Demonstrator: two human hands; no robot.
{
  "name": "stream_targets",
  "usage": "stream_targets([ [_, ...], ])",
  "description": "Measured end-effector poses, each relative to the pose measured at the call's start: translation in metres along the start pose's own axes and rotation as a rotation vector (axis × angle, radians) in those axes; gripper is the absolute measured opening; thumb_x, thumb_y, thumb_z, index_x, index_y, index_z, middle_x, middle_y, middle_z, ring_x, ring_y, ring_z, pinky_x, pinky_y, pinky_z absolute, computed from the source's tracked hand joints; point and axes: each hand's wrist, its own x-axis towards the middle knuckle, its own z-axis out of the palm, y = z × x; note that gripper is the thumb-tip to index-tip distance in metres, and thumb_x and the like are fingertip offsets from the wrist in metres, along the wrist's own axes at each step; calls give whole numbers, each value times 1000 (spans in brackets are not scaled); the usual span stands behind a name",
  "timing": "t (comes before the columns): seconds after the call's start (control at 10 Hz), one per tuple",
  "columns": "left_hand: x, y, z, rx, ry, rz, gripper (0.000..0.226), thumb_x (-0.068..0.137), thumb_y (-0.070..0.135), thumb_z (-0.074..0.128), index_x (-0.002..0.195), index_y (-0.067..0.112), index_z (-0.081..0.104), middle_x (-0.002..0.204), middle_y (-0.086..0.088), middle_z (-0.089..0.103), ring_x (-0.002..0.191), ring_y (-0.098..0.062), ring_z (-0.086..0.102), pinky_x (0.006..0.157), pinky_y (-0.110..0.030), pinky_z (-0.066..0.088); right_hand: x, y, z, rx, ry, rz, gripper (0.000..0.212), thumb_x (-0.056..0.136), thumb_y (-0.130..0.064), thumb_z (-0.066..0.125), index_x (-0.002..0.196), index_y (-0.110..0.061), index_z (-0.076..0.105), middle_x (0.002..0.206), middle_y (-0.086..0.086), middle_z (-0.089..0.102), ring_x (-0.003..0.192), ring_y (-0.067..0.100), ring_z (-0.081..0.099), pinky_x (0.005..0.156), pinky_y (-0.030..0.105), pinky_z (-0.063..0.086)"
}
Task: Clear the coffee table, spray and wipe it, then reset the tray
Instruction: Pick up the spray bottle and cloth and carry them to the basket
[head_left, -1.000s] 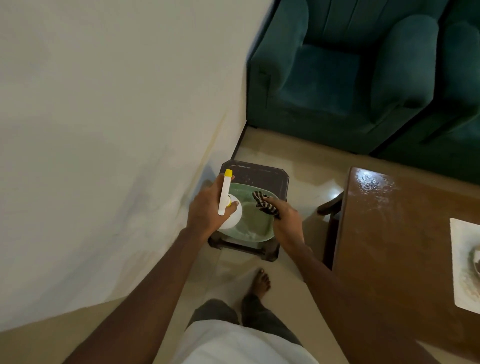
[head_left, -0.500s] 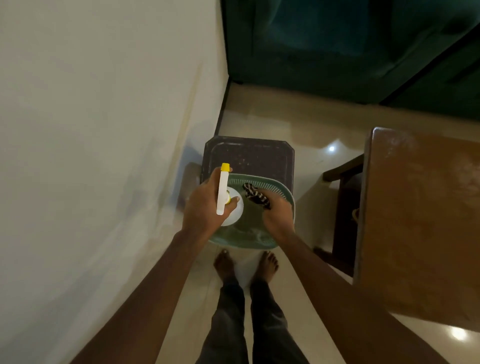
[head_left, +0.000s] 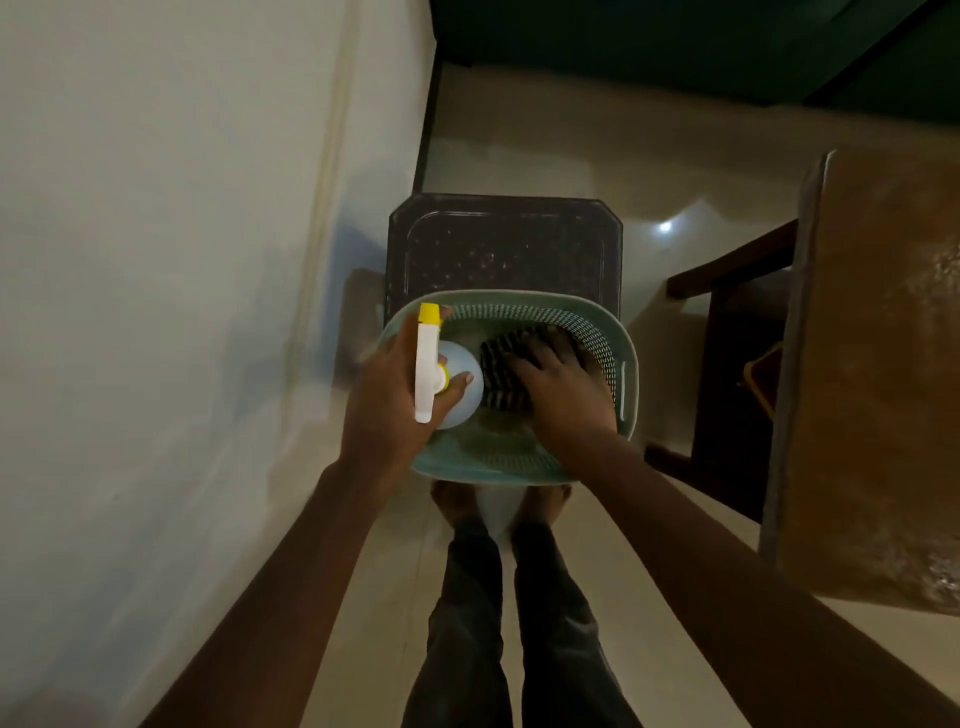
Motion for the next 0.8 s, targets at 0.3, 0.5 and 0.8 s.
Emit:
stream_targets([
  [0.3,-5,-15,4,-2,-40,20,74,75,41,82,135,10,52,105,-7,68,92,-19,65,89,-39,56,-1,-8,9,42,-44,134,69,89,-30,67,146,-18,32,152,14,18,142,36,17,106,57,40],
  [0.5,-6,-22,6,-3,-68,40,85,72,51,77,141,10,47,114,-10,66,101,-26,65,91,-45,54,8,-8,20,191,-145,204,63,90,-22,67,138,-13,27,138,19,36,126,39,42,100,57,43],
  [0.8,-26,6,-25,-29,-28,65,113,54,38,95,148,19,33,140,-4,50,119,-11,51,93,-12,40,-14,-9,-18,381,160,177,41,91,-15,65,125,-6,46,126,15,53,117,32,52,95,45,48],
])
